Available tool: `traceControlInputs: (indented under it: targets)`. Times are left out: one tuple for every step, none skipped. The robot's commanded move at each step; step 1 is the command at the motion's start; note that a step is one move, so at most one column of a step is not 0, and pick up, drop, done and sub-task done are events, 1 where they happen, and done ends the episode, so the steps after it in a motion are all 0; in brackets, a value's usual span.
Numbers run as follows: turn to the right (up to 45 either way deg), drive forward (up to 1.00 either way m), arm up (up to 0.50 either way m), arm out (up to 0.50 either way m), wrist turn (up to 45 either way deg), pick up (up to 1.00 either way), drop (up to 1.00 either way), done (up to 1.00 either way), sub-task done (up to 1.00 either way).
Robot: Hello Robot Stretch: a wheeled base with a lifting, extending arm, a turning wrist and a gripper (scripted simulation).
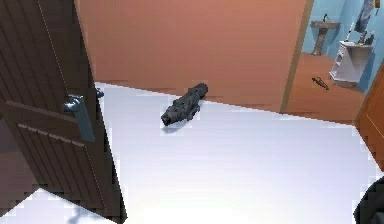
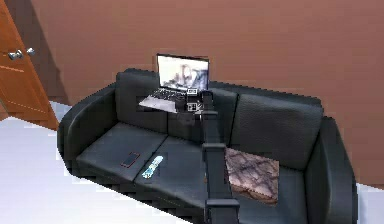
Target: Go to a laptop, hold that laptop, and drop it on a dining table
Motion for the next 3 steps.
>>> traceControlInputs:
  targets:
    - [0.0, 0.00, 0.16, 0.00, 0.0, 0.00, 0.00, 0.00, 0.00]
    - [0.0, 0.00, 0.00, 0.00, -45.0, 0.00, 0.00, 0.00, 0.00]
    - [0.0, 0.00, 0.00, 0.00, -45.0, 0.00, 0.00, 0.00, 0.00]
